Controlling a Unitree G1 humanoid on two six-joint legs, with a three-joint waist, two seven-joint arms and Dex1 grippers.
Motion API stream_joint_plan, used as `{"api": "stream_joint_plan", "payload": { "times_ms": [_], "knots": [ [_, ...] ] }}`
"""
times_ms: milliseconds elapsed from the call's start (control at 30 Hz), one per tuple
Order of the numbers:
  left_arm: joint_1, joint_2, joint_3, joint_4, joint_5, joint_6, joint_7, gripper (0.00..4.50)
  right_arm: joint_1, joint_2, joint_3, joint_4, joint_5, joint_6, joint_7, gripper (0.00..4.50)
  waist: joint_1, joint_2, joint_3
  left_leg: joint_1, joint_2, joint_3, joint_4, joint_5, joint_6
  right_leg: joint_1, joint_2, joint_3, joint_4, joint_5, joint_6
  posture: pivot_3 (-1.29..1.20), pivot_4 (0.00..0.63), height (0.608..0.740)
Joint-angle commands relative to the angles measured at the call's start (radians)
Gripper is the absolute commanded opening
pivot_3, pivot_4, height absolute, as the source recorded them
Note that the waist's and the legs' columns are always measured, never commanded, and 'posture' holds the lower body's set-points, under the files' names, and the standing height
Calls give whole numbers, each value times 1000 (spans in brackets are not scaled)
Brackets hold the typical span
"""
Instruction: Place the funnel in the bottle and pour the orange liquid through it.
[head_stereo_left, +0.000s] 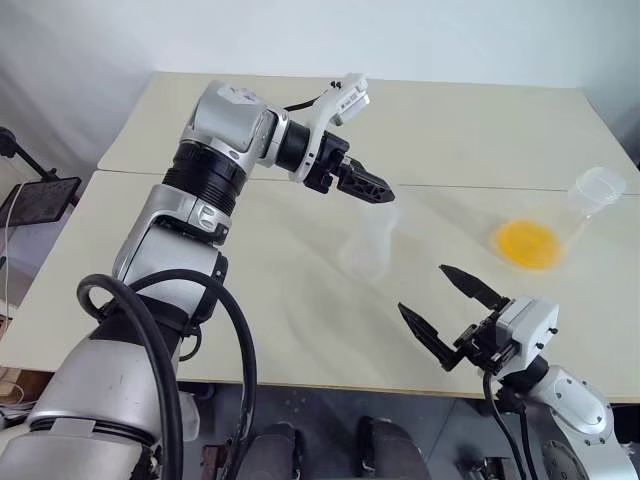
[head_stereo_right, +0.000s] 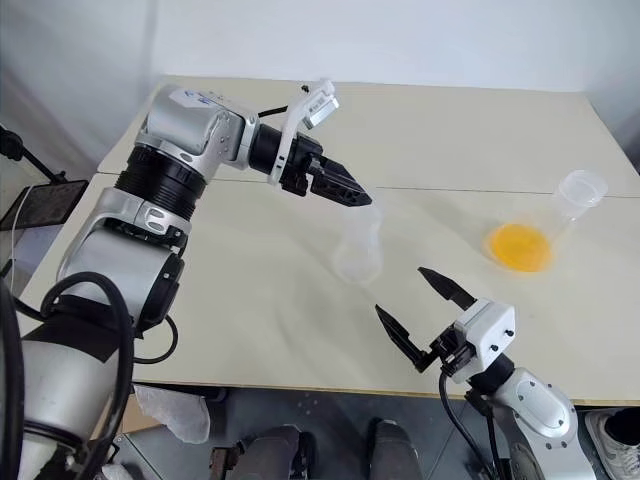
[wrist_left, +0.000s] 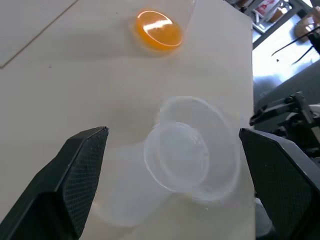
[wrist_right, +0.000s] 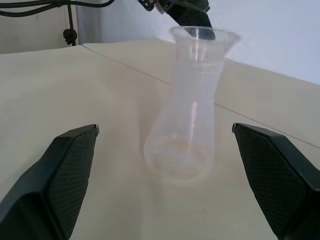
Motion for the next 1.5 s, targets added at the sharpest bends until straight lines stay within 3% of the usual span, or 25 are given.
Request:
{"api": "stream_joint_plan", "payload": {
  "times_ms": [33,267,467,600,700,933,1067,1133,1233,1433,1500],
  "knots": [
    [16,-10,50,-2,16,-109,30,4462,9,2,-12,-36,0,-25,-10,4500,0,0,0,0,0,0,0,0,0,0,0,0,0,0,0,0,150,740],
    [103,-16,218,-82,-85,-315,-44,4462,23,-13,-38,-50,16,-17,-3,4500,-1,0,0,0,0,0,0,0,0,0,0,0,1,0,0,0,150,740],
    [299,75,299,-180,-140,-531,-236,4462,51,-19,-119,-63,61,6,-22,4500,-3,0,0,2,0,1,1,0,0,-1,0,0,5,0,0,0,150,740],
    [403,118,352,-170,-134,-707,-254,4462,82,-13,-189,-61,60,-21,-27,4500,-2,0,0,1,0,0,1,0,0,-1,0,0,5,0,0,0,150,740],
    [544,203,404,-186,-129,-823,-271,4462,150,36,-303,-47,48,-86,-61,4500,1,1,-1,1,-1,0,2,0,0,-1,-1,0,5,0,0,0,150,740],
    [910,248,469,-524,-199,-756,-165,4462,298,194,-502,49,12,-294,-122,4500,2,0,-1,2,-1,-2,1,0,1,0,-3,2,7,0,0,0,150,740],
    [987,253,482,-610,-216,-736,-102,4462,345,305,-571,112,40,-390,-179,4500,2,0,-1,2,-2,-5,2,0,1,1,-5,6,7,0,0,0,150,740],
    [987,253,486,-626,-233,-717,-91,4462,366,324,-522,121,11,-405,-157,4500,-4,1,-2,4,-2,-3,0,0,1,1,-5,9,7,0,-1,0,150,740],
    [974,257,483,-634,-256,-694,-88,4462,337,312,-476,121,3,-385,-171,4500,-12,2,-2,7,-1,-1,-2,0,1,1,-4,11,8,0,-1,0,150,740],
    [936,253,466,-683,-311,-619,-97,4462,100,185,-474,168,-5,-229,-310,4500,-27,2,-3,9,0,1,-2,-1,0,1,-2,13,9,-1,-2,0,150,740],
    [932,250,463,-700,-320,-600,-85,4462,-15,111,-464,211,-15,-69,-387,4500,-26,2,-3,9,0,1,-2,-1,0,1,-2,13,9,-1,-3,0,150,740]
  ]
}}
